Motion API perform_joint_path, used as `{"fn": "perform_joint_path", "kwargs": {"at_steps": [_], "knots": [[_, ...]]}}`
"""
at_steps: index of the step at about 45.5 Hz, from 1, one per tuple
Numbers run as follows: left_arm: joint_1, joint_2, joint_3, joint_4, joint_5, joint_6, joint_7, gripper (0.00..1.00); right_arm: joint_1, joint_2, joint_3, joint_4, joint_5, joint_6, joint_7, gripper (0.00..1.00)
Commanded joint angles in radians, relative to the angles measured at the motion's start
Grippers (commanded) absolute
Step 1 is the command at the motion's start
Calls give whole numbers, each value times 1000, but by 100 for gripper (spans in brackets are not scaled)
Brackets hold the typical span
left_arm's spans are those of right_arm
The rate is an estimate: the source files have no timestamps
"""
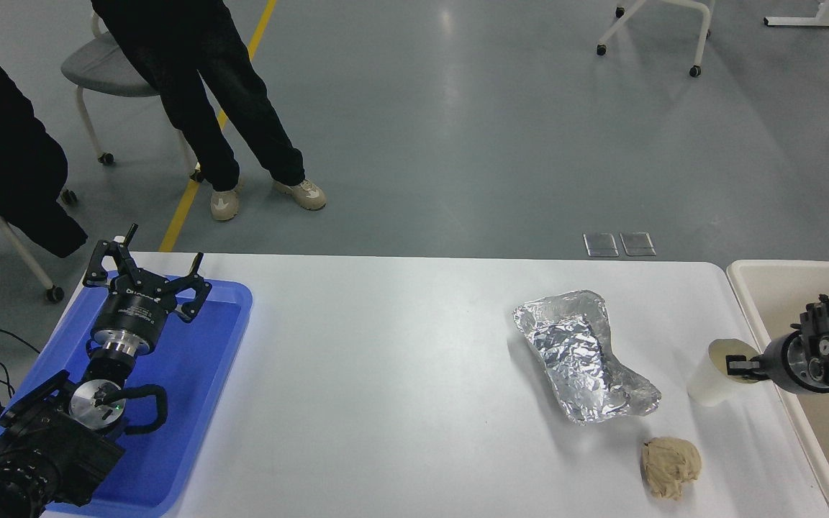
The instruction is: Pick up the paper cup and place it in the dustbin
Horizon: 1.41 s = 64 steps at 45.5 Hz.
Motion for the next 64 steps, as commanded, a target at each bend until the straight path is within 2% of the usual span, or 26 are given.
{"fn": "perform_joint_path", "kwargs": {"at_steps": [1,15,22,27,31,42,64], "knots": [[0,0,0,1,0,0,0,100,62,-11,-1,32,4,65,11,0],[0,0,0,-2,2,0,0,100,352,-148,-26,203,5,304,-4,0],[0,0,0,1,2,0,2,100,545,-208,-33,278,2,444,-60,0],[0,0,0,1,2,0,2,100,645,-225,-33,295,2,519,-83,0],[0,0,0,1,2,0,2,100,704,-231,-33,296,2,519,-106,0],[0,0,0,1,2,0,2,100,809,-235,-35,296,1,519,-133,0],[0,0,0,-2,2,0,2,100,863,-290,-43,290,-10,519,-136,0]]}}
